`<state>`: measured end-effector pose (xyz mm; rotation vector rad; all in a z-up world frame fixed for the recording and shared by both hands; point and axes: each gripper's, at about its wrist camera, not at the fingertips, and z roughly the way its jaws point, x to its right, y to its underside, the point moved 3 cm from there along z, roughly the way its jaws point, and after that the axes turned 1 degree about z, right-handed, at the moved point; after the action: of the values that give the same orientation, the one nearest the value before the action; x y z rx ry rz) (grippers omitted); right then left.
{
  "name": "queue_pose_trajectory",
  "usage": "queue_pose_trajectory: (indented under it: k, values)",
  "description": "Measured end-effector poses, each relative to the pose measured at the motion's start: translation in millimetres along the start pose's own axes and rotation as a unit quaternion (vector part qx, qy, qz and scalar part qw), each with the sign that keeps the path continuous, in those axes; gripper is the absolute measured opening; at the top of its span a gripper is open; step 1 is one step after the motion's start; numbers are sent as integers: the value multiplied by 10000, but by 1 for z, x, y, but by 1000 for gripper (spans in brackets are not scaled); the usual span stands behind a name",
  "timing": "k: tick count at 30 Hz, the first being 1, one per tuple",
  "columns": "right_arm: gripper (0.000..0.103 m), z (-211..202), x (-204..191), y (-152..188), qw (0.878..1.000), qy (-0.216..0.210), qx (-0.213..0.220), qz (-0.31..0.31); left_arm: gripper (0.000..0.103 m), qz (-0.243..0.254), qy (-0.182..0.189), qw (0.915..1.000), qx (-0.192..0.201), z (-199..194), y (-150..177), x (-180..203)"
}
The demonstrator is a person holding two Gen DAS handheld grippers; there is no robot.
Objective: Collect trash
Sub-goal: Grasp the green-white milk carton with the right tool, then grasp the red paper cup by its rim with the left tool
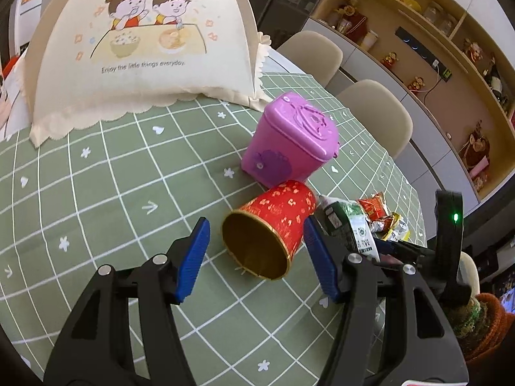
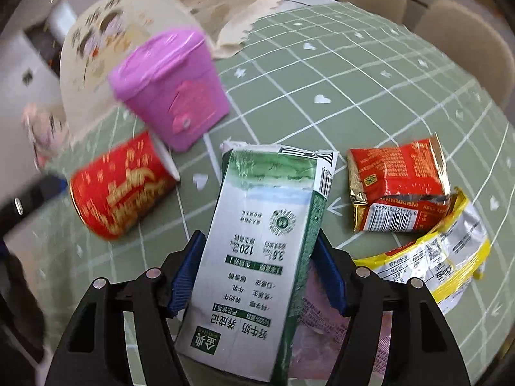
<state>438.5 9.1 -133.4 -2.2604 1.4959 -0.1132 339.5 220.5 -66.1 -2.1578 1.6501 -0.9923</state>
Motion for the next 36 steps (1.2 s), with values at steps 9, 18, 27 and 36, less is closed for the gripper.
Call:
queue_pose_trajectory:
  k: [9,18,27,36]
  values:
    - [51,-15,4,-13,9988,325,309,-189,57,82,-23,9999,65,-3,-5,1]
    - [51,-88,12,5,9954,-51,951,142,57,730,51,9973,-90,11,-12,11]
    - [51,-103,1,89,9982,165,566,130,59,940,152,9928,-728,51,-17,18]
    - [51,-121,15,123,9960,442,600,501,56,1169,224,9877,-1018,42,18,44]
